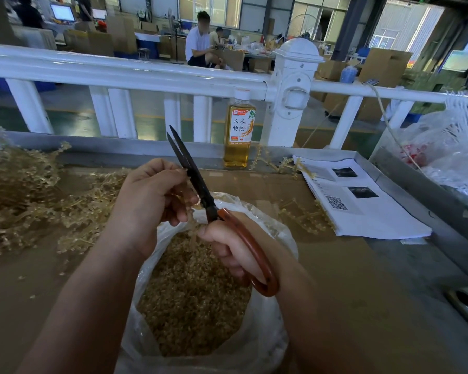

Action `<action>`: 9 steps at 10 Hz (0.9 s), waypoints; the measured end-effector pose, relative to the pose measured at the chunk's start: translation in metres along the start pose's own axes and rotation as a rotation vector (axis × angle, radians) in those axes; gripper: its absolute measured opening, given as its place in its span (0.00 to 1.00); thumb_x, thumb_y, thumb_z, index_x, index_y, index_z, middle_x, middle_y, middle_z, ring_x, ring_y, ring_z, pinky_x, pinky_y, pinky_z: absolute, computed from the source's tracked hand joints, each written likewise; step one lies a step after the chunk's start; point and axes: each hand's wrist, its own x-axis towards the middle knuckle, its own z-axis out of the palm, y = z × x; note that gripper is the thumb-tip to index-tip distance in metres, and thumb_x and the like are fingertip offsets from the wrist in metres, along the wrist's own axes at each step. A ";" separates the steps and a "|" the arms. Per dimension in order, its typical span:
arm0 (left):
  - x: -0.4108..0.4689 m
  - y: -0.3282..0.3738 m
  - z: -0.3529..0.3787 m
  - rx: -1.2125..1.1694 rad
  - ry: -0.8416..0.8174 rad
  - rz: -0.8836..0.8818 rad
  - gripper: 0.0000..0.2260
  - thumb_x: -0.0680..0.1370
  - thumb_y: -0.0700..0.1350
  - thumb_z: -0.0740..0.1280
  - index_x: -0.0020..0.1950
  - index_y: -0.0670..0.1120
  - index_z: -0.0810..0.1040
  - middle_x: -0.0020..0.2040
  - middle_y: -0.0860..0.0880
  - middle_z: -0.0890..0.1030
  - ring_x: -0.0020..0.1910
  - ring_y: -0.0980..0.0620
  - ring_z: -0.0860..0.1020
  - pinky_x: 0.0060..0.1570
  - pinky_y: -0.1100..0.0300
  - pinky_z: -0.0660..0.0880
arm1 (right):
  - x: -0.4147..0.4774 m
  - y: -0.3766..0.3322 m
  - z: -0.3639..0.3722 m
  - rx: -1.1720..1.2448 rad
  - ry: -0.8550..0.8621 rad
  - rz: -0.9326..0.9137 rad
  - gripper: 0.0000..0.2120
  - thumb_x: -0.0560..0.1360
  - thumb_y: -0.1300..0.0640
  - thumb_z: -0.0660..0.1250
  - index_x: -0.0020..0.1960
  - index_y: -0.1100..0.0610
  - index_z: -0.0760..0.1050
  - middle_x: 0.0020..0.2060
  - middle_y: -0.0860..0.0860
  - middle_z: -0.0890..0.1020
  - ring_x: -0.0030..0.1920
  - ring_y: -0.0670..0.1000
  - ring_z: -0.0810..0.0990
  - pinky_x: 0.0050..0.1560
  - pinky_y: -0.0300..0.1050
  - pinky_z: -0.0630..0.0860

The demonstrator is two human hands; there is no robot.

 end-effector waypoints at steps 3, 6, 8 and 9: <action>0.001 -0.002 -0.003 -0.018 0.129 0.026 0.10 0.79 0.40 0.60 0.36 0.45 0.70 0.25 0.49 0.78 0.18 0.54 0.70 0.18 0.69 0.63 | 0.001 0.005 -0.002 -0.006 0.116 -0.078 0.17 0.77 0.50 0.62 0.32 0.57 0.70 0.21 0.49 0.72 0.21 0.48 0.66 0.26 0.41 0.65; 0.008 -0.006 -0.016 0.107 0.346 0.168 0.10 0.78 0.41 0.62 0.37 0.48 0.70 0.24 0.51 0.78 0.17 0.58 0.68 0.18 0.69 0.63 | 0.003 0.005 -0.007 0.142 0.172 -0.029 0.08 0.77 0.57 0.62 0.39 0.56 0.70 0.25 0.50 0.73 0.22 0.48 0.67 0.25 0.41 0.65; 0.002 -0.010 -0.005 0.318 0.147 0.156 0.06 0.77 0.43 0.65 0.39 0.47 0.74 0.28 0.50 0.81 0.19 0.57 0.73 0.19 0.66 0.67 | 0.008 0.013 -0.004 0.226 0.181 -0.175 0.11 0.72 0.53 0.70 0.39 0.56 0.70 0.29 0.51 0.77 0.26 0.47 0.72 0.29 0.38 0.70; -0.001 -0.008 0.003 0.313 0.053 0.135 0.05 0.76 0.42 0.65 0.40 0.46 0.75 0.30 0.50 0.82 0.21 0.55 0.75 0.20 0.63 0.71 | 0.011 0.010 -0.002 0.261 0.179 -0.233 0.14 0.70 0.65 0.71 0.32 0.54 0.70 0.26 0.49 0.76 0.28 0.48 0.74 0.31 0.39 0.71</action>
